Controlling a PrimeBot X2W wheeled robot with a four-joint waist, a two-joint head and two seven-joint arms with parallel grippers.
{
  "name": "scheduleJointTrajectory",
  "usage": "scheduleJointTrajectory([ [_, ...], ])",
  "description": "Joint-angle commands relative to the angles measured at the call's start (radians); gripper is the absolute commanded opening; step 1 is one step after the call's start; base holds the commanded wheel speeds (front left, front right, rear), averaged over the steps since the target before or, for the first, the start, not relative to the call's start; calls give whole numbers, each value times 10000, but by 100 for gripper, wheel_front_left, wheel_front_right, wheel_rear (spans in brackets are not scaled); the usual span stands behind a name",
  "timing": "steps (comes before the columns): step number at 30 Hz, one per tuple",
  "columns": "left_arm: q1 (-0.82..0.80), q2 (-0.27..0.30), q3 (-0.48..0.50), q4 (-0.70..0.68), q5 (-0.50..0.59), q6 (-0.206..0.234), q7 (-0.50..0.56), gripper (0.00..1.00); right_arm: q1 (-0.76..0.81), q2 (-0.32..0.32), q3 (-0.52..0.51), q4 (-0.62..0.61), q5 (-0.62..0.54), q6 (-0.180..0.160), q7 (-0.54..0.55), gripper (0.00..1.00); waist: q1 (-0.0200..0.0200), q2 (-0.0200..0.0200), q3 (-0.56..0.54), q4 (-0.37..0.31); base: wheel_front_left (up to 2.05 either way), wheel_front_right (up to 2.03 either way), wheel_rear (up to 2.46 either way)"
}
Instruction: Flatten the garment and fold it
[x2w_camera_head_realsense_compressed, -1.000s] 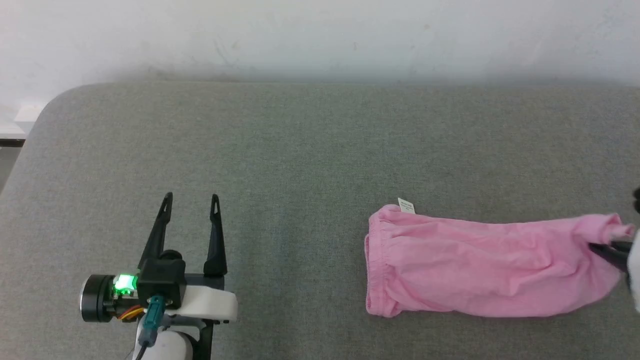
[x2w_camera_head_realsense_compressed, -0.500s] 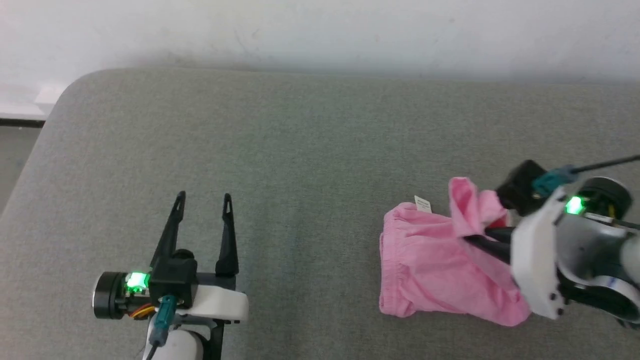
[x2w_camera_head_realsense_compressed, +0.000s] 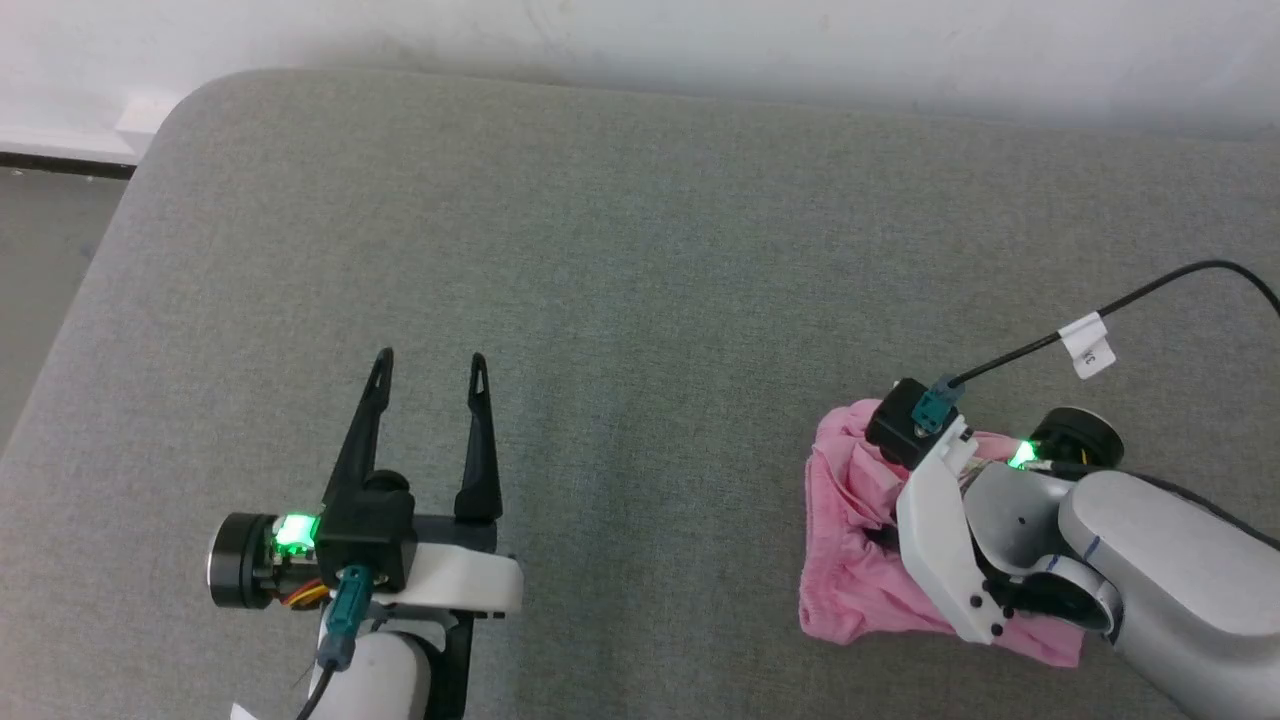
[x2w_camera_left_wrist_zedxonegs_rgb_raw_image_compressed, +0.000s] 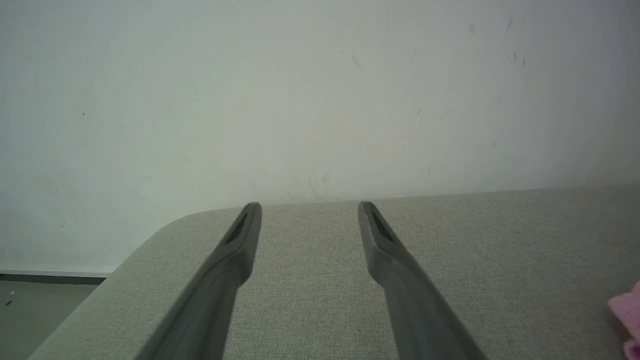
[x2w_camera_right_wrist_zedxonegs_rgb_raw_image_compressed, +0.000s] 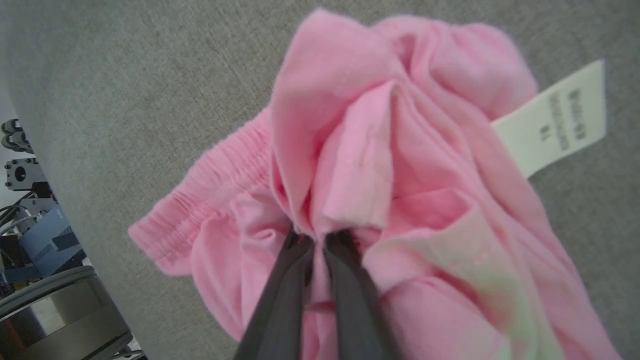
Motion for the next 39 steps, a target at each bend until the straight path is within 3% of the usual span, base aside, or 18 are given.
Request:
scheduleJointTrajectory([
  [1, -128, -52, -2, 1, 113, 8, -47, 100, -90, 103, 307, 416, 3, -21, -231, 0, -1, 0, 67, 38, 0, 0, 0],
  [3, -83, -47, 58, 1, 108, 45, -47, 100, -195, 150, 508, 578, 79, -21, -594, 0, -1, 0, 9, -54, 0, 0, 0],
  [4, -51, -40, 87, 6, 105, 58, -47, 100, -265, 141, 572, 570, 111, -21, -810, 9, -1, 0, -38, -109, 0, 0, 0],
  [5, -19, -27, 112, 19, 103, 63, -47, 100, -349, 103, 615, 514, 108, -21, -1051, 100, -1, 0, -99, -174, 0, 0, 0],
  [13, 246, 116, 348, 80, 62, 65, -47, 100, -900, -671, 183, -950, 49, -21, -3073, 100, -1, 0, -598, -835, 0, 0, 0],
  [17, 312, 170, 489, 100, 21, 36, -47, 100, -937, -1121, -833, -1546, -401, -21, -4369, 100, -1, 0, -821, -1211, 0, 0, 0],
  [21, 278, 190, 594, 150, -10, -16, -47, 100, -510, -1153, -2579, -1440, -1327, -21, -5978, 100, -1, 0, -946, -1454, 0, 0, 0],
  [25, 258, 201, 753, 166, -61, -48, -47, 100, 451, -466, -4720, -1005, -2731, -21, -7566, 100, -1, 0, -1053, -1630, 0, 0, 0],
  [29, 328, 192, 883, 149, -93, -88, -47, 100, 1759, 738, -6918, -773, -4290, -21, -8730, 100, -1, 0, -1171, -1768, 0, 0, 0],
  [34, 468, 151, 997, 161, -178, -226, -47, 100, 3473, 2361, -8824, -1297, -5909, -21, -9264, 100, -1, 0, -1238, -1891, 0, 0, 0],
  [39, 559, 68, 1101, 176, -239, -363, -47, 100, 4978, 4018, -10074, -2216, -6479, -21, -9332, 100, -1, 0, -1258, -1893, 0, 0, 0],
])
